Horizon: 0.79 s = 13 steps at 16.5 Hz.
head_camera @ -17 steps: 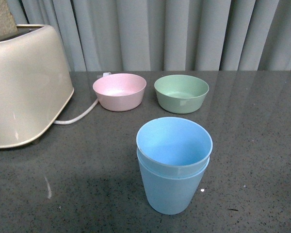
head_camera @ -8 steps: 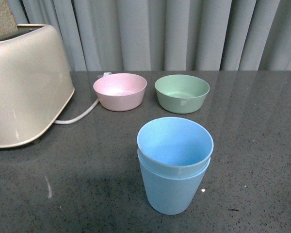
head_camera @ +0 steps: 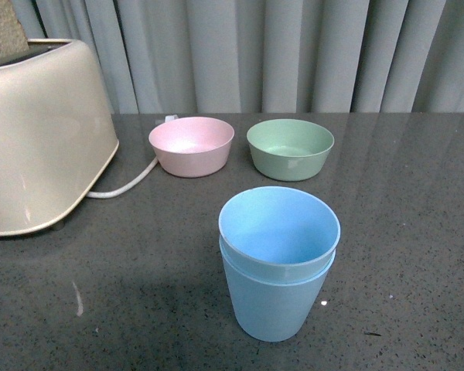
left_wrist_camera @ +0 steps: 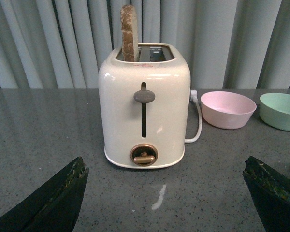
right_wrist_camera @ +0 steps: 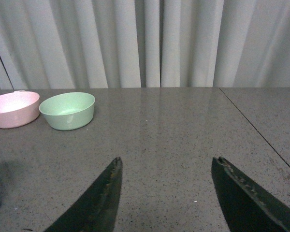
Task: Stack blue cups with both arms
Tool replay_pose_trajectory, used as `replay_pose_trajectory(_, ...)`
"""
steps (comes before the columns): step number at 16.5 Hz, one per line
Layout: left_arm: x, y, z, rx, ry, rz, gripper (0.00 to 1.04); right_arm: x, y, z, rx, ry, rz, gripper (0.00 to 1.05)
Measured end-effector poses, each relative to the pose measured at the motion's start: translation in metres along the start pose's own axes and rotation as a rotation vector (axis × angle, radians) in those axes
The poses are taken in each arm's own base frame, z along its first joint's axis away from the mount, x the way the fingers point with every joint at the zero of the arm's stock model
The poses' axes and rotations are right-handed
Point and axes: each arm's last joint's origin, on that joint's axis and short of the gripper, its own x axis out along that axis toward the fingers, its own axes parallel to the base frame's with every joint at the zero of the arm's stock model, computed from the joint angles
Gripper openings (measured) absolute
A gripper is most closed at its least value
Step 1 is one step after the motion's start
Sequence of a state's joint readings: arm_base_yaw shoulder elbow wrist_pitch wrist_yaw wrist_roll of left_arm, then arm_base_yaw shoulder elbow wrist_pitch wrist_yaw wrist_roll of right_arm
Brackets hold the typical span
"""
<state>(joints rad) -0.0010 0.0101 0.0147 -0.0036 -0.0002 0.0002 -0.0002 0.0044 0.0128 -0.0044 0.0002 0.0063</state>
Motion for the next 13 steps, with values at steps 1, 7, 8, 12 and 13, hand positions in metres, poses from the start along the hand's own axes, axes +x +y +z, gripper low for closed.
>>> replay_pose_trajectory(1,0.0,0.0,0.0,0.0,0.0,0.0,0.98,0.0,0.0,0.0,0.0,0.0,0.0,0.64)
replay_pose_trajectory(7,0.0,0.0,0.0,0.0,0.0,0.0,0.98,0.0,0.0,0.0,0.0,0.0,0.0,0.98)
replay_pose_trajectory(8,0.0,0.0,0.0,0.0,0.0,0.0,0.98,0.0,0.0,0.0,0.0,0.0,0.0,0.98)
replay_pose_trajectory(12,0.0,0.0,0.0,0.0,0.0,0.0,0.98,0.0,0.0,0.0,0.0,0.0,0.0,0.98)
replay_pose_trajectory(13,0.0,0.0,0.0,0.0,0.0,0.0,0.98,0.0,0.0,0.0,0.0,0.0,0.0,0.98)
